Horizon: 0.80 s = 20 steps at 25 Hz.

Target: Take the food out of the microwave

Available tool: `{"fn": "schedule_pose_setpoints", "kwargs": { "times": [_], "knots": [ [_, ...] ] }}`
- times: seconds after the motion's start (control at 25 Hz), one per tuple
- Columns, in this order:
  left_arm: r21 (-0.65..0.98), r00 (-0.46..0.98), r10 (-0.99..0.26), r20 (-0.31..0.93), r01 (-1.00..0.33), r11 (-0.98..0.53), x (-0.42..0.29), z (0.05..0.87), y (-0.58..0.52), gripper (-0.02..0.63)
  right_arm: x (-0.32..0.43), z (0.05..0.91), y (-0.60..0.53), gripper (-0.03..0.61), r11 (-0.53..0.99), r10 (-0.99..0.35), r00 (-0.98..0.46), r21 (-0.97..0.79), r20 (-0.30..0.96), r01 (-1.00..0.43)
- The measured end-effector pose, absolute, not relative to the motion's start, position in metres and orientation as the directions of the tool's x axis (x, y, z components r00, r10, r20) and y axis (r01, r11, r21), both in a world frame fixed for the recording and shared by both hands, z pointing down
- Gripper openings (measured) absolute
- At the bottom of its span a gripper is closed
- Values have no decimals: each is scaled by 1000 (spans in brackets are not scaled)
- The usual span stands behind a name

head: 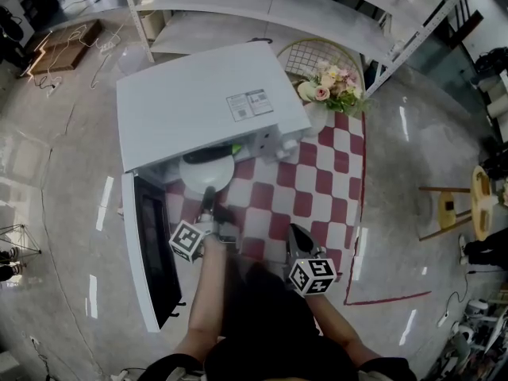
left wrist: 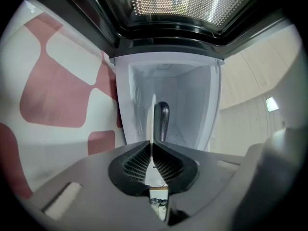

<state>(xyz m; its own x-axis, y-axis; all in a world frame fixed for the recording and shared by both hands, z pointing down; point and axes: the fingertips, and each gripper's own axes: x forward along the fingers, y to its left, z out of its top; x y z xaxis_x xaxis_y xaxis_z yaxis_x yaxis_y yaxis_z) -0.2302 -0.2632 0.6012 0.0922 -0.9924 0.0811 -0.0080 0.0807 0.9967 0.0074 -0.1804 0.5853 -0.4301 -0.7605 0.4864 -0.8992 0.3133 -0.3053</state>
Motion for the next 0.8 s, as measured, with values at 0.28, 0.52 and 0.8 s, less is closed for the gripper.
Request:
{"fn": "schedule_pose_setpoints", "kwargs": {
  "times": [0.28, 0.52, 0.8],
  "knots": [
    [997, 78, -994, 78, 1, 78, -227, 602, -254, 21, 10, 584, -178, 2, 332, -757, -447, -309, 477, -891],
    [997, 77, -995, 71, 3, 71, -220, 598, -245, 21, 12, 582, -174, 2, 343, -755, -459, -314, 468, -885],
    [997, 75, -995, 67, 24, 69, -210, 598, -232, 23, 12, 584, -166, 1, 364, -746, -479, -317, 464, -875]
  ]
}}
